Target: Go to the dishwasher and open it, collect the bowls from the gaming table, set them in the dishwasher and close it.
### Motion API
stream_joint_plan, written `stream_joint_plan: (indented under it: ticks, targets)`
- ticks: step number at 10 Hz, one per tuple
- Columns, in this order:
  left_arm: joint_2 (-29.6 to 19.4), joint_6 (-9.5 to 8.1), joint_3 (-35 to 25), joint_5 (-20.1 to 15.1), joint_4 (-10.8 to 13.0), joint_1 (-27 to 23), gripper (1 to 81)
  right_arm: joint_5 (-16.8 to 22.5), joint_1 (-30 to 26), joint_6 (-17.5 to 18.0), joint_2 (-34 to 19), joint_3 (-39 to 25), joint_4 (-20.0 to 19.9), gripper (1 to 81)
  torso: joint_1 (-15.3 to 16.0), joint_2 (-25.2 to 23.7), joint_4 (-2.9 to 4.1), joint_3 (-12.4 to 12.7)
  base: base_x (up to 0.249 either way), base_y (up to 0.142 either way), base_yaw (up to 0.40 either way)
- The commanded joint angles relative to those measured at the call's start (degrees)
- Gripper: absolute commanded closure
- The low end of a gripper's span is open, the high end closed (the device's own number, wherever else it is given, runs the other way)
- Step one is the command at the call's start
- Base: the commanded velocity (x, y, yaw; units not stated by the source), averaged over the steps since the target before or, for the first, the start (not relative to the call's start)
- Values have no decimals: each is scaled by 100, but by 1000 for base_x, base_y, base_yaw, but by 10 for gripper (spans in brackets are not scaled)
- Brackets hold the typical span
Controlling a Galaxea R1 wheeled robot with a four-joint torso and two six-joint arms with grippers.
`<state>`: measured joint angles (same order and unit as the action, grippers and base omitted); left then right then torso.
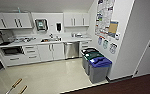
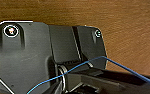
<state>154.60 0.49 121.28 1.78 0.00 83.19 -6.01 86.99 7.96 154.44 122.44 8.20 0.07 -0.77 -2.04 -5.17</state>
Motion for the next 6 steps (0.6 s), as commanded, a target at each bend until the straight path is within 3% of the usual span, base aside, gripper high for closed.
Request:
stream_joint_plan:
  ticks: [1,6]
  targets:
    - [-96,47,-79,-292,-9,-272,10,285,-221,-31,-86,-37,6,10,2,0,0,0,147,0,0]
    - [-96,48,-78,-292,-9,-272,10,284,-221,-31,-86,-29,5,10,2,0,0,0,155,0,0]
